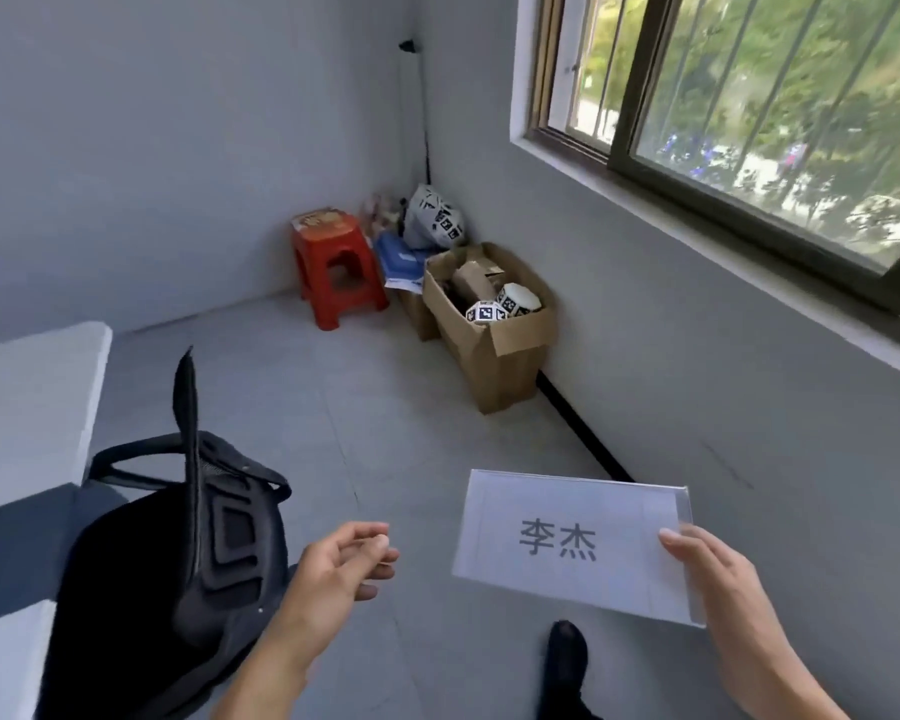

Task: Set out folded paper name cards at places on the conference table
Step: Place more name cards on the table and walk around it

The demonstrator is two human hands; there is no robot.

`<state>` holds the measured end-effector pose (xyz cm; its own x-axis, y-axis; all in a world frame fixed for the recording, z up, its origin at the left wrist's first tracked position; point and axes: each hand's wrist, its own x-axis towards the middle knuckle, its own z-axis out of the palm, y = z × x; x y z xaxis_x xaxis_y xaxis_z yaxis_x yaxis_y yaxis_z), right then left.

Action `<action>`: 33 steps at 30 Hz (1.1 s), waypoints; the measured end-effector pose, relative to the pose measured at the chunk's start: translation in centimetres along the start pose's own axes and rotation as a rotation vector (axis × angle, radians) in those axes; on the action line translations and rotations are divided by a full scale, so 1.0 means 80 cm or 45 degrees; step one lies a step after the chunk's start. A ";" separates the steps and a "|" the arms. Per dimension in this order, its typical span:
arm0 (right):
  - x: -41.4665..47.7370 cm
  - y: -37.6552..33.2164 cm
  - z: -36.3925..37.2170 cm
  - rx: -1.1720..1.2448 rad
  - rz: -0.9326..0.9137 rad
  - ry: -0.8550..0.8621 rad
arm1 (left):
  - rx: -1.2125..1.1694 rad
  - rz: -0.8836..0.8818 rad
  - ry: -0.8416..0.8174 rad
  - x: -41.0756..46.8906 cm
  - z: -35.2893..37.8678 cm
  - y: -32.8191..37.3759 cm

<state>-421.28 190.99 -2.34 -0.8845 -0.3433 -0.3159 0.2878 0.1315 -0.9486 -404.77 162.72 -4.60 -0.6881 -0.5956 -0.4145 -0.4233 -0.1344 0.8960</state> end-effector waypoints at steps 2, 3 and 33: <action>0.065 -0.009 0.015 -0.062 0.012 -0.089 | -0.046 -0.053 0.108 0.029 -0.004 0.003; 0.097 -0.016 0.026 -0.088 0.020 -0.133 | -0.068 -0.075 0.158 0.044 -0.005 0.007; 0.404 -0.193 0.696 -0.591 -0.010 -1.420 | -0.611 -0.317 1.466 0.206 -0.294 0.061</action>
<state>-433.91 126.08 1.15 -0.0166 -0.9294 -0.3686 -0.0784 0.3687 -0.9262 -404.30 133.58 -3.32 0.3886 -0.8214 -0.4175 -0.0461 -0.4699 0.8815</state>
